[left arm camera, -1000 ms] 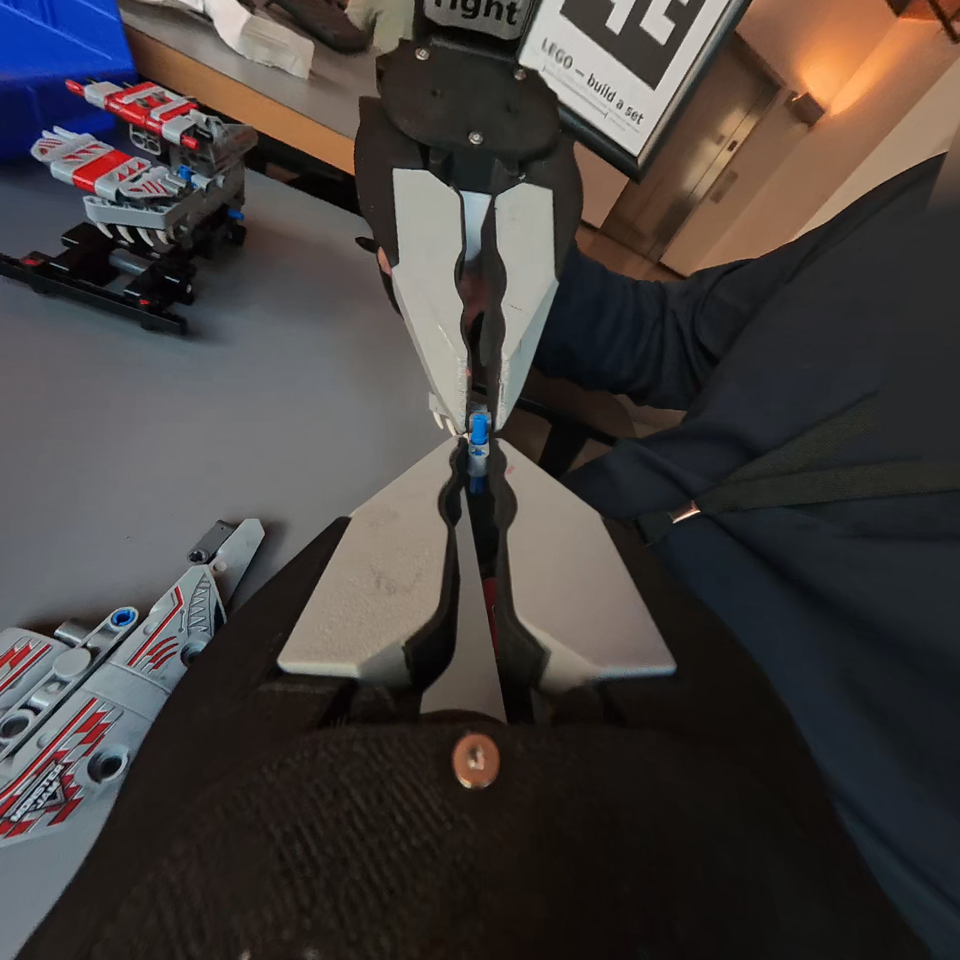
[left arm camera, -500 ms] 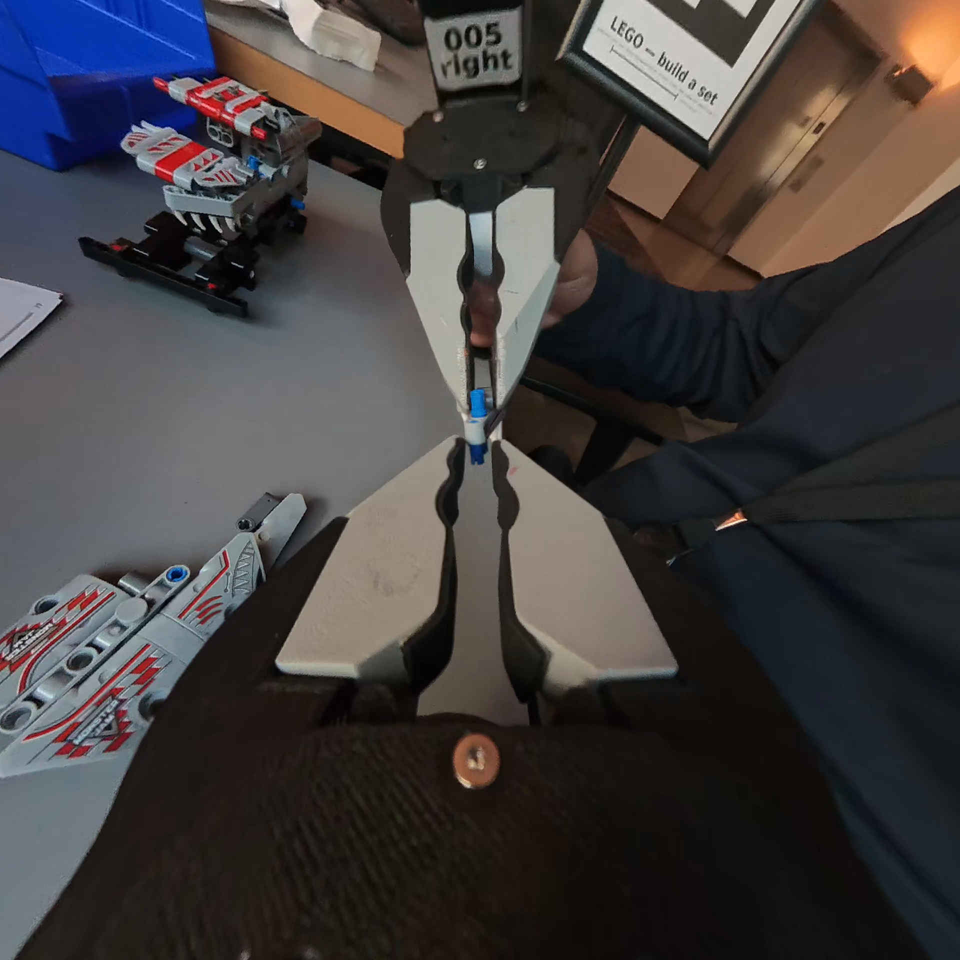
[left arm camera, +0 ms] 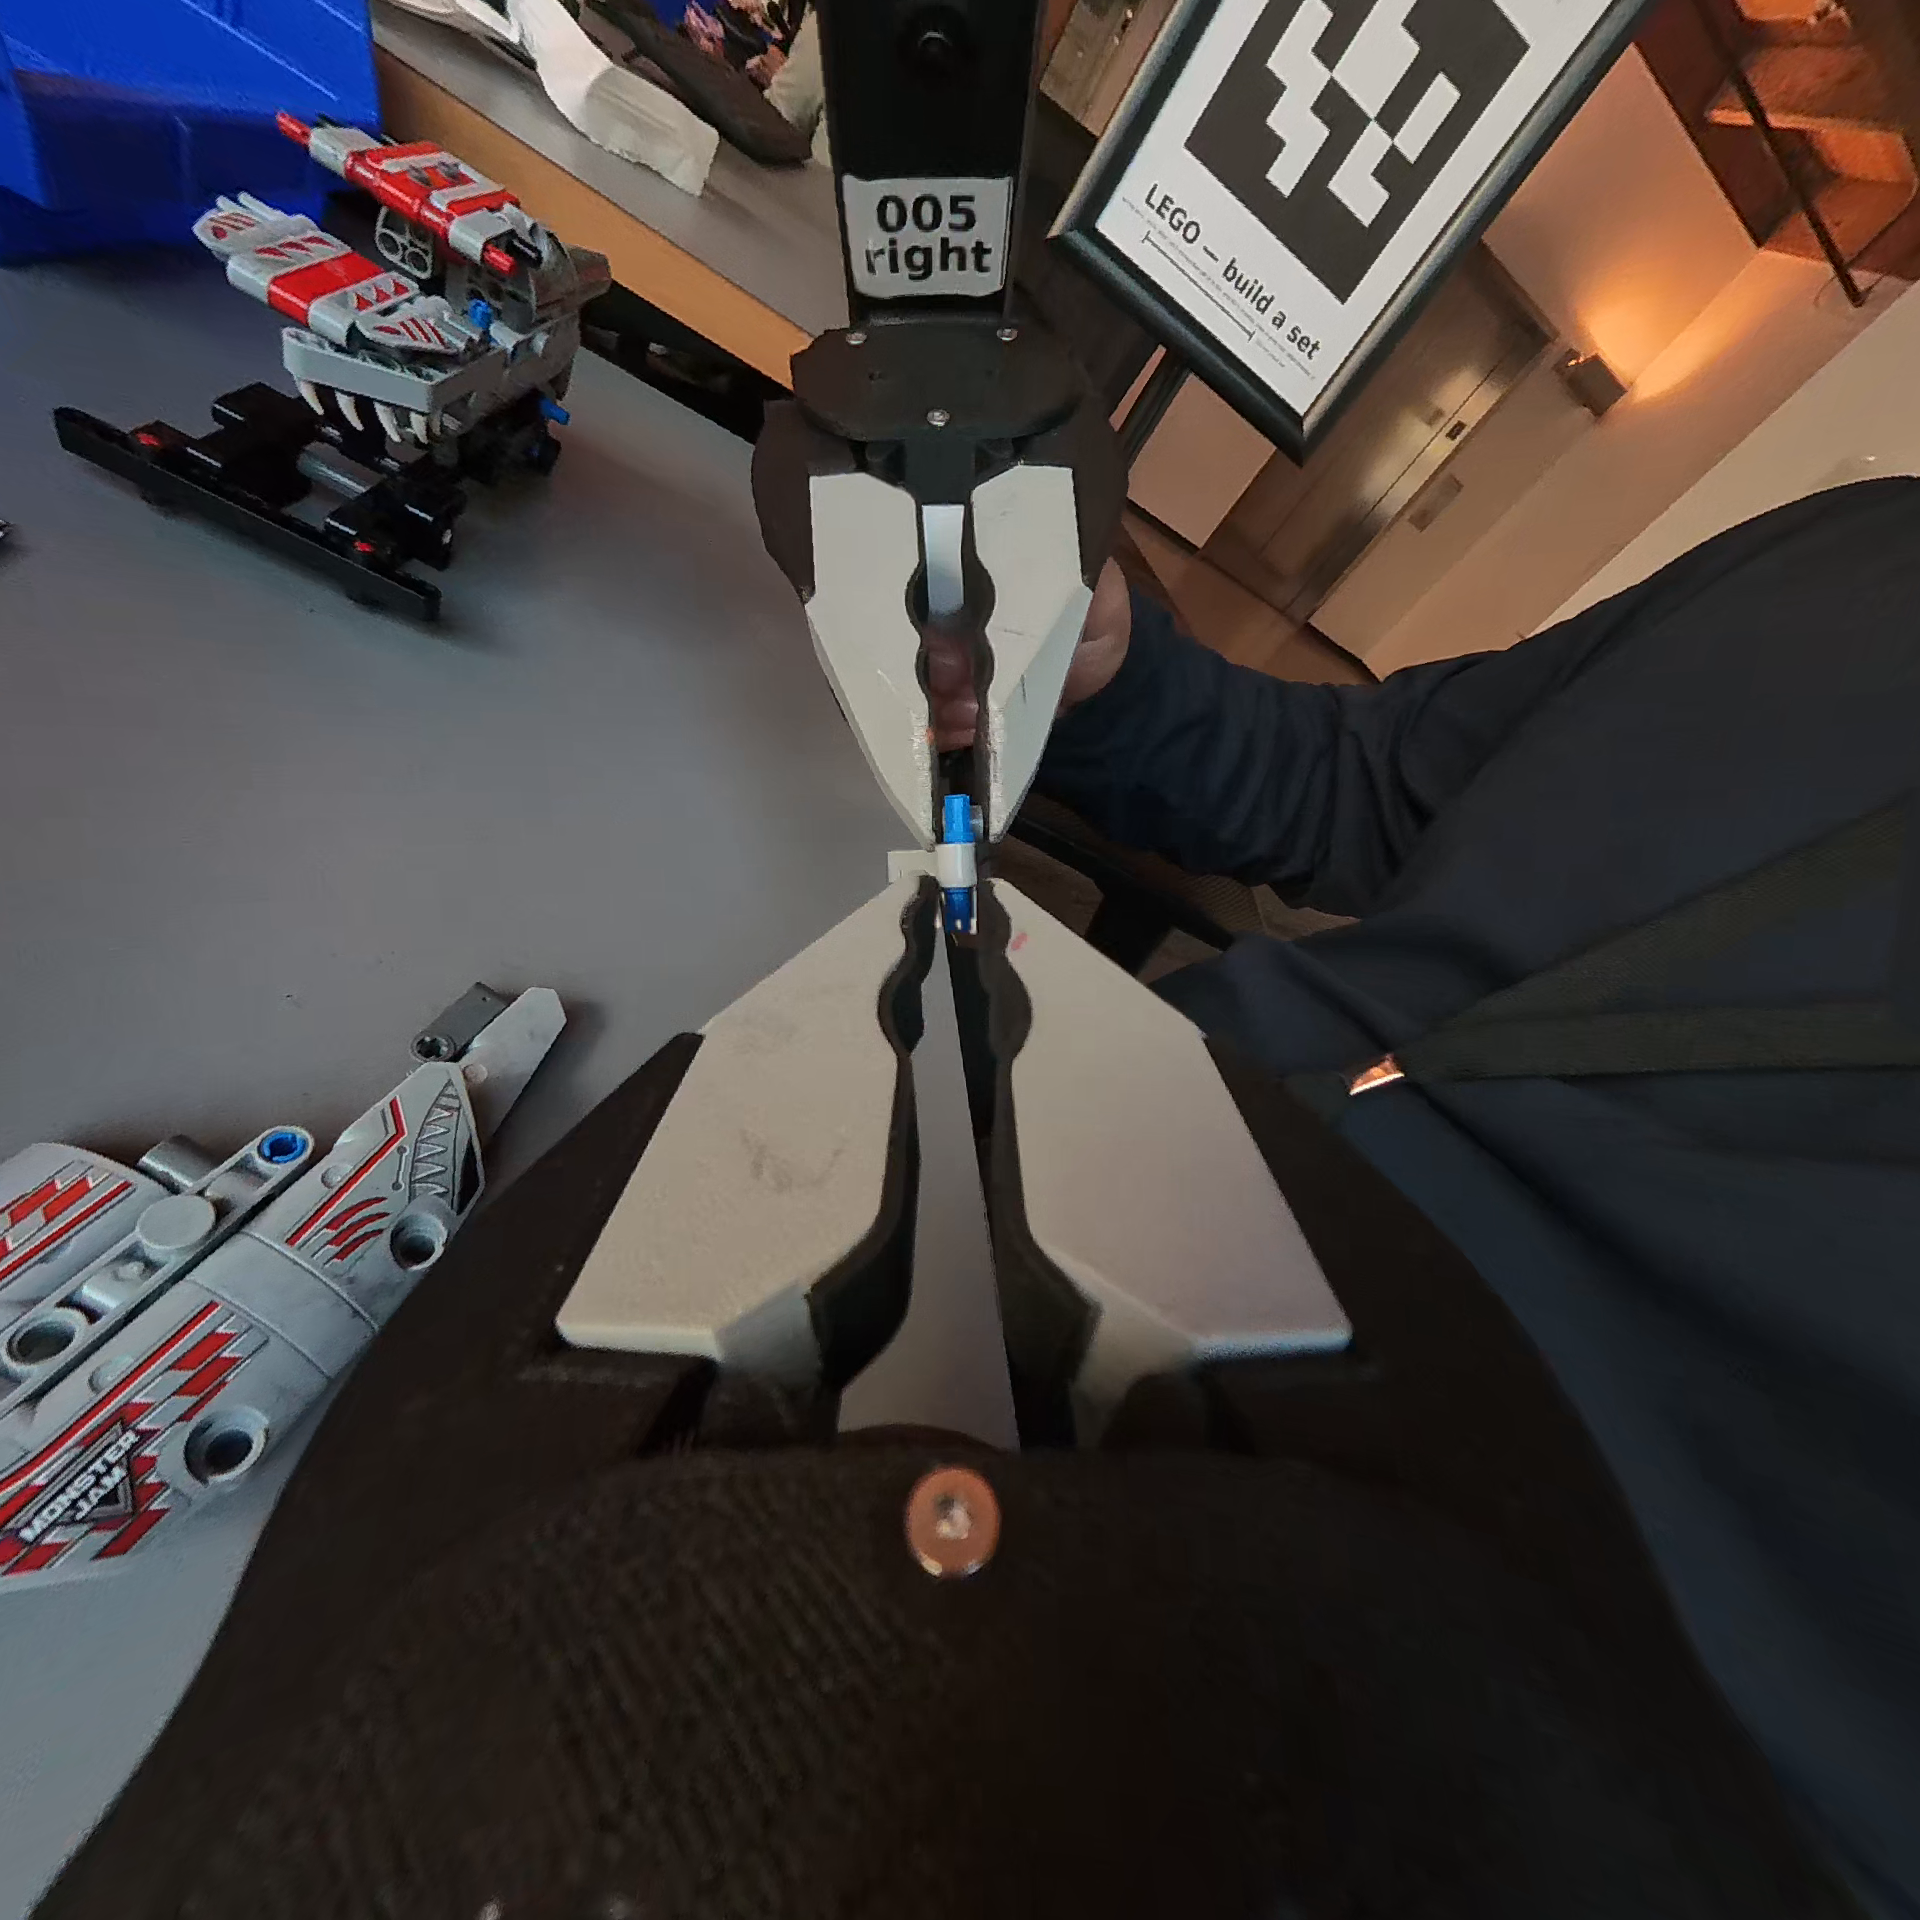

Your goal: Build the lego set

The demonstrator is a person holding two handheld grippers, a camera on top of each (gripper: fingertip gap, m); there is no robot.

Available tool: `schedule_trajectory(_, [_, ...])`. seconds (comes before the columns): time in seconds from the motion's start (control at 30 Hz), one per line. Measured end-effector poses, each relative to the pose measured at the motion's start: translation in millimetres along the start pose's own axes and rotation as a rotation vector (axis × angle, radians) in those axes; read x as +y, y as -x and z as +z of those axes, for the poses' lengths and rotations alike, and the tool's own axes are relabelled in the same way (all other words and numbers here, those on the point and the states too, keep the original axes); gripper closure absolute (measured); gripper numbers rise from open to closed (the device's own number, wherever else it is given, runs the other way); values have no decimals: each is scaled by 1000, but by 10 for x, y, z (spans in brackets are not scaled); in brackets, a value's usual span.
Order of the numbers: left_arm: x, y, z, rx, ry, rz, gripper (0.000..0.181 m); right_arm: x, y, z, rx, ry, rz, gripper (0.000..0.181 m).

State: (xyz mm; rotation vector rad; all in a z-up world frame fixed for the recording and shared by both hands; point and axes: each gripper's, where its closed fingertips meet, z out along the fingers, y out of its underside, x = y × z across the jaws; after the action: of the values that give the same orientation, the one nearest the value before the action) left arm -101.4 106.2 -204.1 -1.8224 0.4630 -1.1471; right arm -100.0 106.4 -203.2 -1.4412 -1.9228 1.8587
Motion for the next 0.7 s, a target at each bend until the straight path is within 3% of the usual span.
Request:
schedule_trajectory(0.27, [85, 49, 28, -50, 58, 58, 178, 53, -67, 99, 49, 59, -36, 164])
schedule_trajectory(0.33, [108, 41, 43, -57, 74, 70, 178, 64, -75, 119, 62, 80, -54, 174])
schedule_trajectory(0.47, [124, 105, 13, -113, 83, 61, 178, 95, -121, 144, 72, 95, -2, 177])
schedule_trajectory(0.7, [175, 323, -194, -440, 121, 283, 172, 4, -332, 71, 37, -64, 274, 177])
